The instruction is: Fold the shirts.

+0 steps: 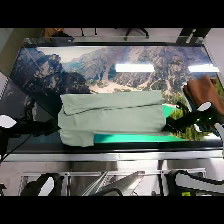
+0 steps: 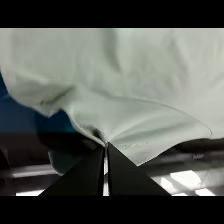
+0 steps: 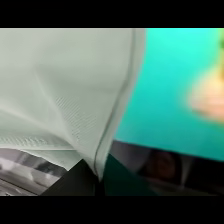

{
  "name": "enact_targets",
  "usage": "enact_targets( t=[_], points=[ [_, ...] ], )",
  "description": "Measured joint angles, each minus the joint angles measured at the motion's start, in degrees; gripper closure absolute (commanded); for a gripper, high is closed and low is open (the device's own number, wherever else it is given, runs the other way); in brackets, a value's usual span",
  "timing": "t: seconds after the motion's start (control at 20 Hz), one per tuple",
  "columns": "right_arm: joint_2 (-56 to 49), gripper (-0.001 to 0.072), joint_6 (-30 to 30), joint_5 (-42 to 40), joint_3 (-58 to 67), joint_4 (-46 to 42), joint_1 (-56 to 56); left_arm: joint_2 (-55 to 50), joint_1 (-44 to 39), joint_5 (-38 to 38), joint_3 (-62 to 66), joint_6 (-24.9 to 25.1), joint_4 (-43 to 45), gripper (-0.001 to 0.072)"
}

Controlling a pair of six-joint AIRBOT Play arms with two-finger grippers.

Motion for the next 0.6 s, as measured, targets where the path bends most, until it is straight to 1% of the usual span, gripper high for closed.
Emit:
enact_targets(
  t=[0.1,0.2,0.4,0.6],
  points=[
    [0.4,0.0695,-3.7,-1.9,2.2,6.7,-0.2,-1.2,-1.0,1.4,4.9,0.0,0.0,0.0694],
    [0.0,0.0695,-8.0,-4.9,4.9,13.6,-0.2,-4.9,-2.9,2.8,11.0,0.0,-0.2,0.0694],
    [-5.1,0.0694,-15.6,-11.7,9.7,23.2,-0.3,-16.2,-7.0,6.6,22.9,0.5,-0.5,0.0693],
    [-12.7,0.0687,-24.0,-17.7,12.2,32.0,-0.3,-29.6,-8.7,8.7,32.8,1.0,-0.7,0.0690]
  ],
)
